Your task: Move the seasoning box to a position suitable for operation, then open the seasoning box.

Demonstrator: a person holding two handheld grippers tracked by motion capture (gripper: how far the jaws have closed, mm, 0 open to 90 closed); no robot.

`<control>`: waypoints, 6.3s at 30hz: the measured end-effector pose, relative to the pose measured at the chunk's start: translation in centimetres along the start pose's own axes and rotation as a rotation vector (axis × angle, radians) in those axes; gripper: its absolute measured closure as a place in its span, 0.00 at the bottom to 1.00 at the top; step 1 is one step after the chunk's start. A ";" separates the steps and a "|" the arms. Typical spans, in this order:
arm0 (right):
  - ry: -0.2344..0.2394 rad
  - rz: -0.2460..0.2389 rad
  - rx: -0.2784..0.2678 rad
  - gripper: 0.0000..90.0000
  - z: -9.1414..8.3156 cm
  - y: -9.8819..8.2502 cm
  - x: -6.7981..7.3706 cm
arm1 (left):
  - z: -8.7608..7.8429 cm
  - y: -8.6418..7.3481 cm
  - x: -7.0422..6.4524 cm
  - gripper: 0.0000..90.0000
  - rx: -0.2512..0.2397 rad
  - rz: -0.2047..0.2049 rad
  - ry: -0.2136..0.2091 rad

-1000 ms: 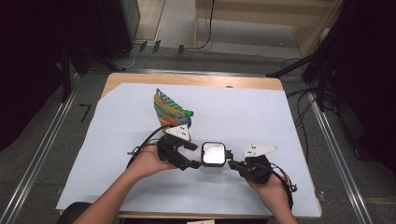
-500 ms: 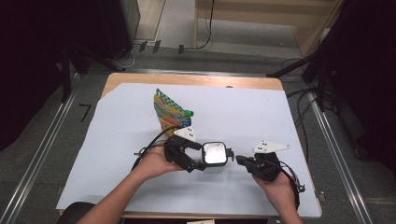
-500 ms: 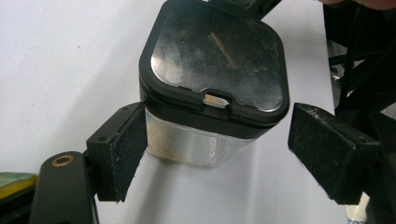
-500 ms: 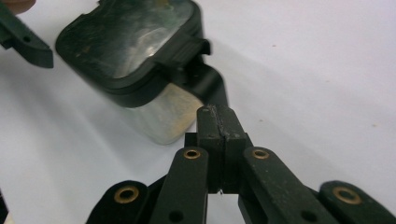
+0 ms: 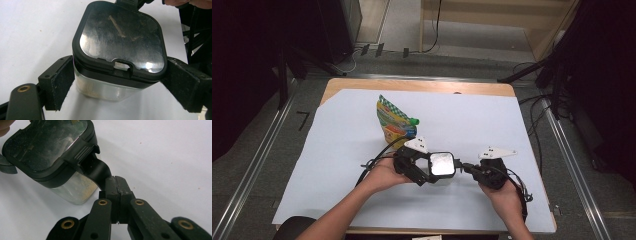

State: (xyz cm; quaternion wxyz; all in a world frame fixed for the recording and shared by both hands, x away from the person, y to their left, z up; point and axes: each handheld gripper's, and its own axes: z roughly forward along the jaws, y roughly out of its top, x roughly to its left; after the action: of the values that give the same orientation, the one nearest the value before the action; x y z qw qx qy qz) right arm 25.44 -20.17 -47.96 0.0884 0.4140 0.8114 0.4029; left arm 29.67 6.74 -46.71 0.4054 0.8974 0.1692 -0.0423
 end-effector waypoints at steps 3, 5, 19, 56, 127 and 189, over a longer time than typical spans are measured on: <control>-0.001 0.003 0.000 1.00 0.0 0.0 0.0 | 0.0 0.1 0.0 0.16 0.002 -0.010 0.003; -0.005 0.003 0.000 1.00 0.1 0.0 0.0 | -0.1 0.2 -0.1 0.16 -0.002 -0.004 0.009; -0.025 -0.010 0.003 1.00 0.0 0.1 0.2 | -0.5 1.0 -0.6 0.16 -0.006 0.036 0.026; -0.020 -0.016 0.006 1.00 -0.1 0.0 0.5 | -1.0 5.7 -2.1 0.47 -0.005 0.068 -0.061; 0.234 -0.188 -0.019 0.68 0.1 2.5 10.5 | -11.5 2.5 3.6 0.52 -0.121 -0.092 -0.036; 0.291 -0.248 0.033 0.57 5.6 1.3 14.2 | -13.6 -1.1 12.5 0.40 -0.149 -0.135 0.123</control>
State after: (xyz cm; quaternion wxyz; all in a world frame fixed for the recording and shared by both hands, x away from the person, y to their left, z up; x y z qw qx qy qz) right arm 19.82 -5.92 -48.01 0.0122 0.2497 0.8669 0.4313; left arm 40.18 20.87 -41.02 0.4559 0.8523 0.2565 -0.0018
